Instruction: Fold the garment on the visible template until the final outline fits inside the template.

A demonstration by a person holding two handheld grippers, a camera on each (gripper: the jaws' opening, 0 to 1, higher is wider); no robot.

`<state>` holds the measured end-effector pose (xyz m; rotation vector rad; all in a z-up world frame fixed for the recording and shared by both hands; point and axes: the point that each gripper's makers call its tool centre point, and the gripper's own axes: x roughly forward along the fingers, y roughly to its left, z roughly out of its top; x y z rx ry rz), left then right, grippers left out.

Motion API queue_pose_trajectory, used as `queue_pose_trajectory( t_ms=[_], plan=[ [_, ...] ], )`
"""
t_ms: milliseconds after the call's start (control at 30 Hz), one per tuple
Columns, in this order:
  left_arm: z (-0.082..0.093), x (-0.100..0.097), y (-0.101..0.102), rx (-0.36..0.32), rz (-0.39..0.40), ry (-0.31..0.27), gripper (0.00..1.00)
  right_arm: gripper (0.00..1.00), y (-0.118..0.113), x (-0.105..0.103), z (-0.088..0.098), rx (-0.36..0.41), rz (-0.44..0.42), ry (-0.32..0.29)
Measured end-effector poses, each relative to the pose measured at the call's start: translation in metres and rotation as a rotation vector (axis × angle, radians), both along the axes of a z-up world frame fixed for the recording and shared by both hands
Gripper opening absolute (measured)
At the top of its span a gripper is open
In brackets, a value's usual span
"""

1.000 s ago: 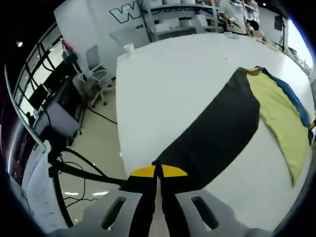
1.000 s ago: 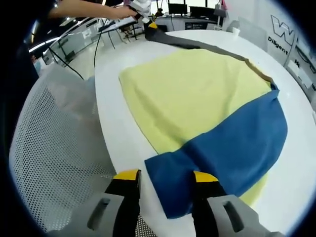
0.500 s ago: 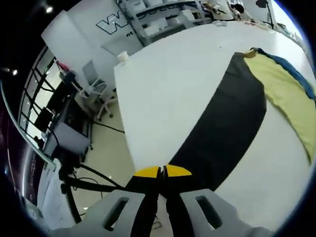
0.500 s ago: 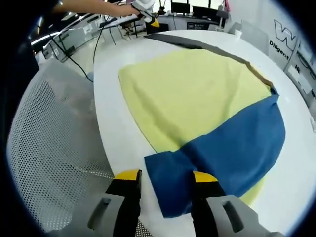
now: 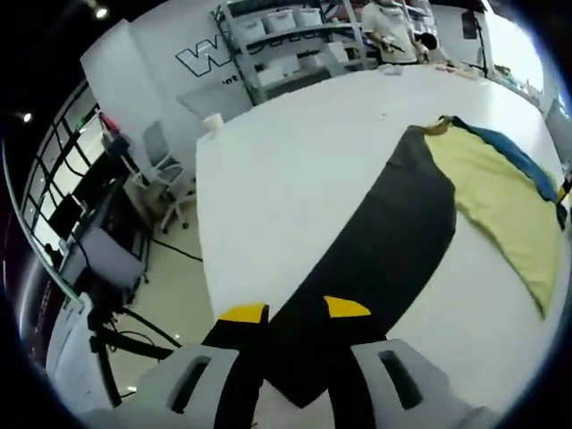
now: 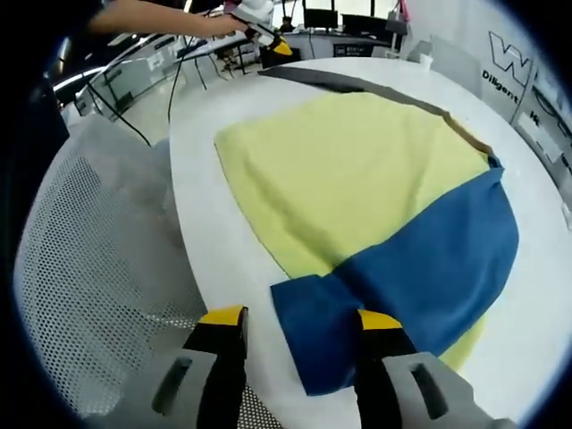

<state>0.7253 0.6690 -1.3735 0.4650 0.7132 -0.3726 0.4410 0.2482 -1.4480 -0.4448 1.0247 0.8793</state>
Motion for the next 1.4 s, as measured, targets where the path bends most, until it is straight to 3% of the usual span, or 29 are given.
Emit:
queue_pose_trajectory(
  t_ms=[100,300,600,767,867,967,1067,1267,1400],
  plan=[
    [-0.001,-0.004,-0.011,0.003,-0.035,-0.001,0.29,0.38,-0.001,0.001,0.000,-0.027,0.012,-0.009],
    [0.000,-0.008,-0.032,-0.044,-0.080,-0.008,0.26,0.20,0.007,0.000,0.006,-0.058,0.094,-0.058],
    [0.000,-0.014,-0.057,-0.072,-0.150,-0.018,0.24,0.22,-0.002,-0.017,-0.002,-0.105,0.120,-0.015],
    [-0.002,-0.016,-0.061,-0.080,-0.143,-0.013,0.24,0.18,-0.002,-0.013,-0.002,-0.104,0.099,-0.018],
    [-0.001,-0.021,-0.063,-0.090,-0.141,-0.011,0.23,0.13,-0.006,-0.010,-0.003,-0.180,0.227,-0.085],
    [-0.001,-0.024,-0.064,-0.079,-0.150,-0.012,0.23,0.11,-0.005,-0.011,-0.003,-0.165,0.215,-0.061],
    [-0.003,-0.026,-0.064,-0.079,-0.141,-0.003,0.23,0.00,-0.008,-0.005,-0.003,-0.181,0.218,-0.082],
    [0.000,-0.035,-0.070,-0.069,-0.111,-0.017,0.22,0.00,-0.011,-0.004,0.000,-0.139,0.231,-0.074],
    [0.006,-0.043,-0.078,-0.057,-0.101,-0.031,0.22,0.00,-0.014,0.002,0.014,-0.102,0.251,-0.091]
  ],
)
